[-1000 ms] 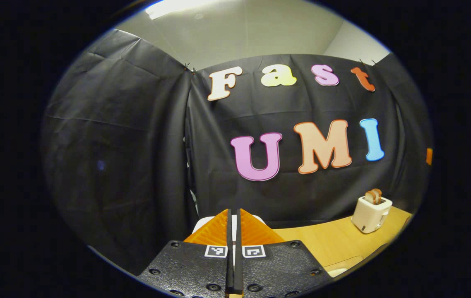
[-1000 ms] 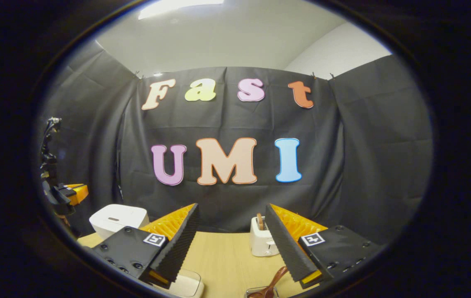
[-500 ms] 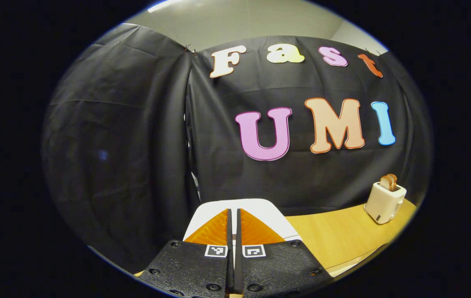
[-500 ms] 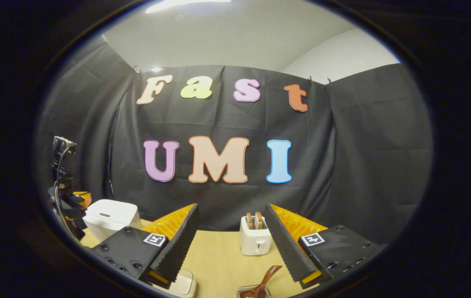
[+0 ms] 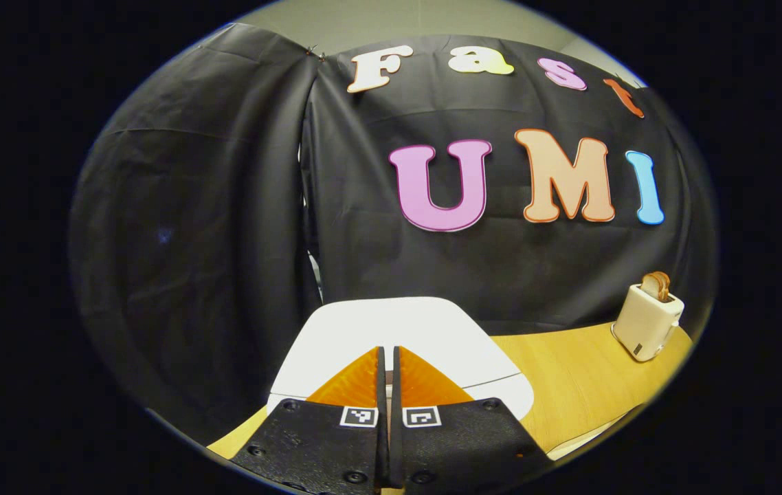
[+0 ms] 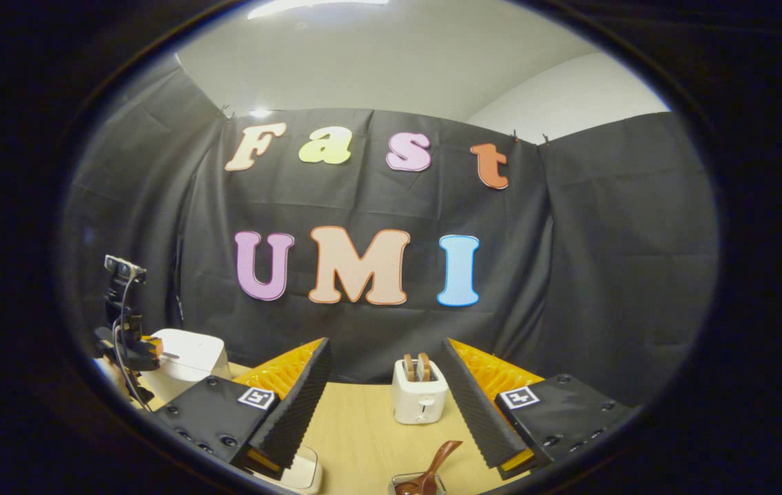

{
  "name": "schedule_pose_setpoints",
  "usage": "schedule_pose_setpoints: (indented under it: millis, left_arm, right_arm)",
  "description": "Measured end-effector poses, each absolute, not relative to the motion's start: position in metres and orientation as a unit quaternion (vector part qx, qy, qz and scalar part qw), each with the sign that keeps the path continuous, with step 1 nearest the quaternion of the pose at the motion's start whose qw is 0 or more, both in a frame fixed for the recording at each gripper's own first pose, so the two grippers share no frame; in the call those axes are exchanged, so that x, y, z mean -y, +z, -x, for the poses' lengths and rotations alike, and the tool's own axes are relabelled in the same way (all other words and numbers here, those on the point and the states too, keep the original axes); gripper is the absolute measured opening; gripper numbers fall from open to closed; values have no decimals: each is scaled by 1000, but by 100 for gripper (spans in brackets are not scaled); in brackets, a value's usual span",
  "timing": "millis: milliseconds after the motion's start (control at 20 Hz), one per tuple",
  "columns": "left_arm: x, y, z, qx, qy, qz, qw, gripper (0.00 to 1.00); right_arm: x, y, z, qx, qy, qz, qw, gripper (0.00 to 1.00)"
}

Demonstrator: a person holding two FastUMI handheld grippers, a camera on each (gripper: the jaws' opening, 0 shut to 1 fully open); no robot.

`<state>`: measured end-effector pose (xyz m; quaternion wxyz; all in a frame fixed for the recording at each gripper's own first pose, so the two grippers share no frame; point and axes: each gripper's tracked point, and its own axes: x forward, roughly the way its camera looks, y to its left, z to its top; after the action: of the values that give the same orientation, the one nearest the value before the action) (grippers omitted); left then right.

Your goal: Close the left gripper, press the button to open the rice cooker; take a wooden spoon from the chopstick holder with the right hand, scoop a spoonful of rice and pour it into the rice cooker, then put the wooden spoon back into the chopstick holder.

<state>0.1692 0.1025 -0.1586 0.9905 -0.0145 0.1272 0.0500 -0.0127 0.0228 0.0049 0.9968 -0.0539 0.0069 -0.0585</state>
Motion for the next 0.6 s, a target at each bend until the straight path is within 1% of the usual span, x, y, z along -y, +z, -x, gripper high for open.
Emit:
schedule_pose_setpoints:
  millis: [250,600]
  left_arm:
    - [-103,-181,-171,-158,47,18,986,0]
    - [-105,-188,-176,-158,61,31,985,0]
  right_arm:
    - [-16,7,17,-8,-65,59,996,100]
    - [-7,5,21,-10,-72,54,996,100]
